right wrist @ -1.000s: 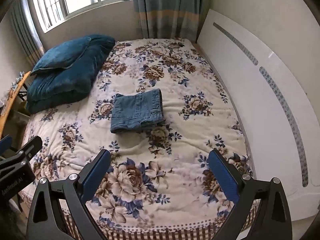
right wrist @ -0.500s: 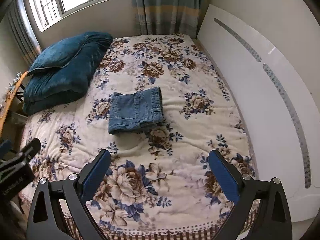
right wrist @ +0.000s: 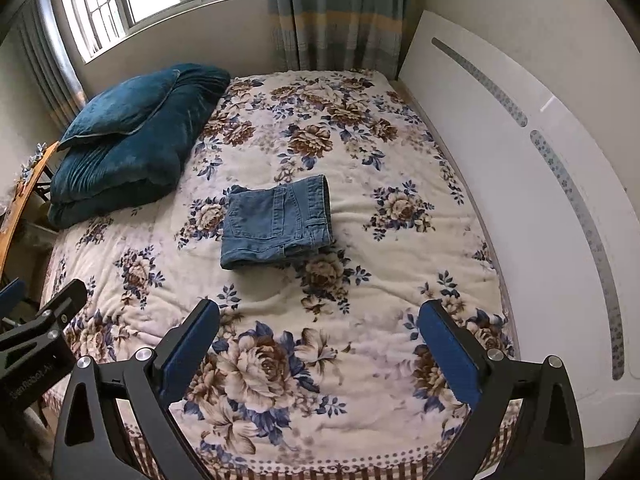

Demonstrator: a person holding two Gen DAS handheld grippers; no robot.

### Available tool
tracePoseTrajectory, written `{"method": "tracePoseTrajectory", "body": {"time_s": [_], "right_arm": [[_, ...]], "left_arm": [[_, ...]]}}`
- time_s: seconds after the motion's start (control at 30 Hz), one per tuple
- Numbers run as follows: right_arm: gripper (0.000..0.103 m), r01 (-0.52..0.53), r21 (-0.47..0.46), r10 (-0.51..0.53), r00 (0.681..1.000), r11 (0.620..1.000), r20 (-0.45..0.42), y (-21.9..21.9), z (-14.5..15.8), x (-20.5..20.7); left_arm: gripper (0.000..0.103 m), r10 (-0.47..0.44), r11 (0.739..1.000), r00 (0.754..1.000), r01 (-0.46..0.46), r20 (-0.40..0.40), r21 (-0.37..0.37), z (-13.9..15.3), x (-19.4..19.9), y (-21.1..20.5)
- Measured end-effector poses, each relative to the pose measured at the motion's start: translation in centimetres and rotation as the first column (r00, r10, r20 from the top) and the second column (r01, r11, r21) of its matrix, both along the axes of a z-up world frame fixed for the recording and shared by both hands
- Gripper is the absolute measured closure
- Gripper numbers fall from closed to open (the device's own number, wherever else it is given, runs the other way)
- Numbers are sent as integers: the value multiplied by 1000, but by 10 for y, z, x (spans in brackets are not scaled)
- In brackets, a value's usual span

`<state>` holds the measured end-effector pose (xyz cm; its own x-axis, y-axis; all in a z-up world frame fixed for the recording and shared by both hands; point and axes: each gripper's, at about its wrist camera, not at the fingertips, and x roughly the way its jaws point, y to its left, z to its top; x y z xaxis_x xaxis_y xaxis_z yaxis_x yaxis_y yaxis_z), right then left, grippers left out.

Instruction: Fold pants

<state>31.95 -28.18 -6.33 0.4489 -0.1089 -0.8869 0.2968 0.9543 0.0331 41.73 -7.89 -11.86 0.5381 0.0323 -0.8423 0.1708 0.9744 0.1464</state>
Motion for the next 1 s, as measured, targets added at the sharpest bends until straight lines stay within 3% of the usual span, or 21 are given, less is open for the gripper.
{"method": "tracePoseTrajectory", "body": {"time_s": [1.0], "right_arm": [[1,6,5,-6,1000,1000,22,-3,0,-1]], "left_arm": [[2,-33,999,999,34,41,-14,12,-9,-11]]}}
